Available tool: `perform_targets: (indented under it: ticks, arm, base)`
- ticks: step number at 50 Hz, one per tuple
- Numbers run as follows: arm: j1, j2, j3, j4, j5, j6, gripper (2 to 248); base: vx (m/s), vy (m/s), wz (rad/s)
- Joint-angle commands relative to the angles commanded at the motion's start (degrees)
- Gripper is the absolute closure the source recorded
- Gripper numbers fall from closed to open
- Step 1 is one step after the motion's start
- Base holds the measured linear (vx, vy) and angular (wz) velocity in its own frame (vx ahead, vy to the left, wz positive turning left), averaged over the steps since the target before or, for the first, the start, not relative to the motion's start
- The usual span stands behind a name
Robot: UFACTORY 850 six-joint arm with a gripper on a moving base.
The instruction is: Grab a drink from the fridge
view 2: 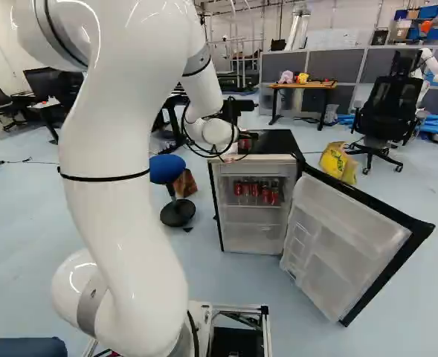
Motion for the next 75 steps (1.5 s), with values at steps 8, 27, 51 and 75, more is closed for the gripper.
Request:
perform_targets:
  ticks: [8,27,51,75]
  arm:
    - [-0.1,1.6,2.0,0.0,0.0,0.0,3]
    - [-1.1,6.3,7.5,0.0,0.0,0.0,3]
    - [-4.3,12.6,13.2,0.0,-0.2,0.0,3]
    - [-8.5,18.6,16.3,-0.1,-6.1,0.0,3]
  base:
    - [0.000,0.000,0.000]
    - [0.000,0.000,0.000]
    - [0.000,0.000,0.000]
    - [0.000,0.000,0.000]
